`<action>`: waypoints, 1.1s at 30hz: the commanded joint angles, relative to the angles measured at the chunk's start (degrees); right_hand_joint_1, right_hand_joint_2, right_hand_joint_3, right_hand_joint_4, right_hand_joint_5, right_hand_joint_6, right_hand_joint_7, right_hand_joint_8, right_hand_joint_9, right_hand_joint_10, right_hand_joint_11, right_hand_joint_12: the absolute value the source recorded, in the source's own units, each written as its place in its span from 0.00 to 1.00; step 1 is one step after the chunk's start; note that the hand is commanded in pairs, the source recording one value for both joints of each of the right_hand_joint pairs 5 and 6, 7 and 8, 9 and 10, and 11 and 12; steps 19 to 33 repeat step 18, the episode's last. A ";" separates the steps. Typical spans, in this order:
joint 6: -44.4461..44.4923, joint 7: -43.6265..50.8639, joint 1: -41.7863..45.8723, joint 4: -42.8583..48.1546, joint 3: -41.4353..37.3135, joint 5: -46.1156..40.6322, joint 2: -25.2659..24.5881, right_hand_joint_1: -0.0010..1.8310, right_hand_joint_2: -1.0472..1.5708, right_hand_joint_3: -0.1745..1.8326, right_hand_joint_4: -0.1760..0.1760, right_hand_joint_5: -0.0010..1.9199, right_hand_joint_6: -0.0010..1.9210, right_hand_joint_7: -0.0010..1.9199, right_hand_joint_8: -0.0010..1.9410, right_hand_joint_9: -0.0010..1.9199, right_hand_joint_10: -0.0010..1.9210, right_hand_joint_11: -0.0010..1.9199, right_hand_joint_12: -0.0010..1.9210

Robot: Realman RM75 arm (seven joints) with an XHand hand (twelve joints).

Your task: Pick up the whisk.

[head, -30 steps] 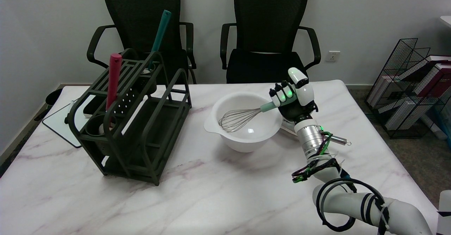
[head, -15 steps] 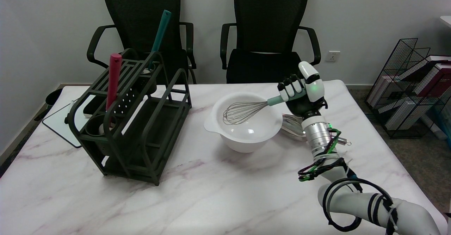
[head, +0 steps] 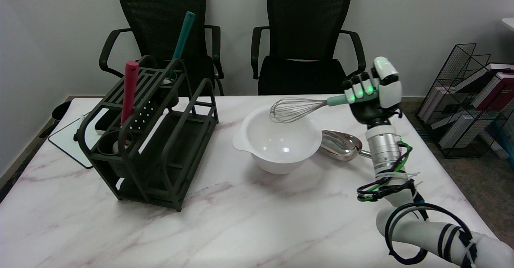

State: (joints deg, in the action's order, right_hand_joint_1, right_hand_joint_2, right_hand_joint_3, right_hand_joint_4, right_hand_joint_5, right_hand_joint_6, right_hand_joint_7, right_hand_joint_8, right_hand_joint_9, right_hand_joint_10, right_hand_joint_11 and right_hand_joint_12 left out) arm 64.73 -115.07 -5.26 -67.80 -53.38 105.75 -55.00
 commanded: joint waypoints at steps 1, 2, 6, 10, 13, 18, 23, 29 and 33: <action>11.51 -1.86 11.21 -5.64 -11.88 -4.37 2.64 0.53 0.81 0.59 0.50 1.00 1.00 1.00 0.99 1.00 1.00 1.00 1.00; 12.65 -1.86 12.10 -5.59 -12.01 -5.17 2.68 0.53 0.81 0.59 0.50 1.00 1.00 1.00 0.99 1.00 1.00 1.00 1.00; 17.91 -1.86 16.83 -4.03 -12.68 -7.83 2.58 0.53 0.81 0.60 0.50 1.00 1.00 1.00 0.99 1.00 1.00 1.00 1.00; 23.14 -2.02 20.71 -1.49 -12.62 -8.61 1.99 0.53 0.81 0.60 0.50 1.00 1.00 1.00 0.99 1.00 1.00 1.00 1.00; 26.09 -2.18 23.07 0.10 -11.87 -8.58 1.30 0.53 0.80 0.61 0.50 1.00 1.00 1.00 0.99 1.00 1.00 1.00 1.00; 29.28 -2.18 24.98 1.21 -11.76 -8.65 0.36 0.52 0.79 0.62 0.50 1.00 1.00 1.00 0.99 1.00 1.00 1.00 1.00; 29.28 -2.18 24.98 1.21 -11.76 -8.65 0.36 0.52 0.79 0.62 0.50 1.00 1.00 1.00 0.99 1.00 1.00 1.00 1.00; 29.28 -2.18 24.98 1.21 -11.76 -8.65 0.36 0.52 0.79 0.62 0.50 1.00 1.00 1.00 0.99 1.00 1.00 1.00 1.00; 29.28 -2.18 24.98 1.21 -11.76 -8.65 0.36 0.52 0.79 0.62 0.50 1.00 1.00 1.00 0.99 1.00 1.00 1.00 1.00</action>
